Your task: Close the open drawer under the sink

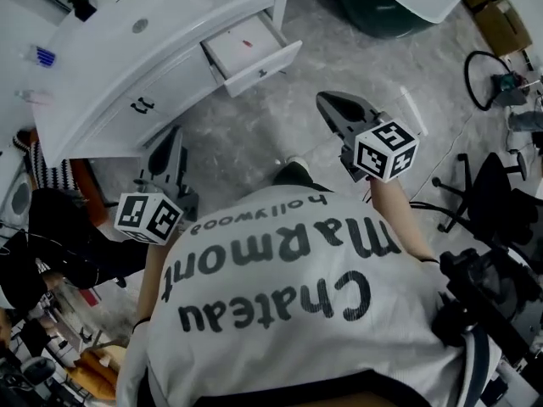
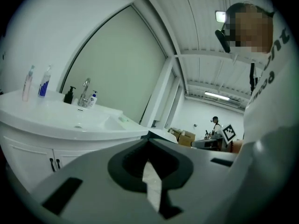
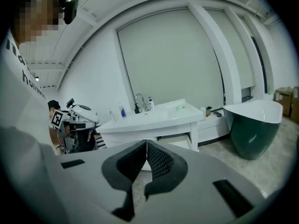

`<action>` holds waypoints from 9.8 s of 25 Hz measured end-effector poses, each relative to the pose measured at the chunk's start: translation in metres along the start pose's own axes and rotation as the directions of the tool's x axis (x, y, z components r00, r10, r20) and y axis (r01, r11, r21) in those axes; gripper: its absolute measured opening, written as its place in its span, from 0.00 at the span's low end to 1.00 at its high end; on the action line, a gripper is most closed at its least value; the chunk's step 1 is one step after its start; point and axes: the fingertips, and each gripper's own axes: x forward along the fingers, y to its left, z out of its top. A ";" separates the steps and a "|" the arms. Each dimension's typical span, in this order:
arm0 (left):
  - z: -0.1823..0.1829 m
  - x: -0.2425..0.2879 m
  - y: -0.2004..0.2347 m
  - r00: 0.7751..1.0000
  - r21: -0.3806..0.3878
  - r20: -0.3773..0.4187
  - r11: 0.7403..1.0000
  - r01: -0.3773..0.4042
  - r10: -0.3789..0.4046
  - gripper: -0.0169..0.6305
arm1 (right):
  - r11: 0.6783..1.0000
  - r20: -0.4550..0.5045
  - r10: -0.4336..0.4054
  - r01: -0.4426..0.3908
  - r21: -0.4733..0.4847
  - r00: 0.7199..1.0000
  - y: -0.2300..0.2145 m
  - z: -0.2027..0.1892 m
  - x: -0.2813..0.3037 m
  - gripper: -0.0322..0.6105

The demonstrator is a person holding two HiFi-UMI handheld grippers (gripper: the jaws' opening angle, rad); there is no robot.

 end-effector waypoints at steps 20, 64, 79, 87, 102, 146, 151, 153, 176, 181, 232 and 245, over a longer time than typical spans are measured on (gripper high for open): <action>-0.081 0.070 -0.016 0.940 -0.187 -0.099 0.921 -0.341 0.328 0.04 | 0.930 -0.150 0.351 -0.326 0.168 0.924 -0.115 -0.052 0.127 0.07; -0.320 0.195 0.115 0.984 0.116 0.167 0.989 -0.088 0.067 0.04 | 0.958 0.118 0.183 -0.150 -0.243 0.976 -0.159 -0.249 0.324 0.23; -0.305 0.160 0.106 0.970 0.139 0.205 0.977 -0.161 0.130 0.04 | 0.986 0.088 0.010 0.005 -0.167 0.996 -0.160 -0.246 0.326 0.24; -0.306 0.154 0.117 0.968 0.070 0.199 0.983 -0.172 0.155 0.04 | 0.983 0.085 -0.030 0.045 -0.178 0.996 -0.164 -0.242 0.344 0.24; -0.307 0.149 0.113 0.958 0.098 0.218 0.972 -0.214 0.189 0.04 | 0.985 0.098 -0.024 0.040 -0.166 0.995 -0.172 -0.227 0.361 0.24; -0.340 0.106 0.151 0.893 -0.057 0.216 0.918 -0.392 0.395 0.04 | 0.981 0.064 -0.029 0.040 -0.190 0.998 -0.185 -0.192 0.431 0.24; -0.354 0.106 0.151 0.894 -0.062 0.196 0.915 -0.399 0.403 0.04 | 0.980 0.070 -0.022 0.036 -0.198 0.997 -0.186 -0.193 0.436 0.24; -0.354 0.108 0.149 0.896 -0.063 0.187 0.915 -0.399 0.403 0.04 | 0.978 0.069 -0.022 0.036 -0.204 0.997 -0.187 -0.190 0.439 0.24; -0.359 0.085 0.156 0.886 -0.081 0.177 0.904 -0.420 0.428 0.04 | 0.975 0.052 -0.062 0.071 -0.210 0.997 -0.193 -0.177 0.457 0.24; -0.361 0.088 0.155 0.889 -0.092 0.181 0.907 -0.411 0.421 0.04 | 0.976 0.036 -0.064 0.070 -0.207 0.997 -0.194 -0.176 0.458 0.24; -0.365 0.130 0.173 0.931 -0.052 0.167 0.946 -0.321 0.325 0.04 | 0.985 -0.040 0.145 -0.148 -0.084 0.989 -0.175 -0.269 0.413 0.07; -0.225 0.165 0.132 0.984 -0.041 0.045 0.984 -0.173 0.175 0.04 | 0.955 0.010 0.281 -0.280 0.100 0.960 -0.114 -0.162 0.303 0.07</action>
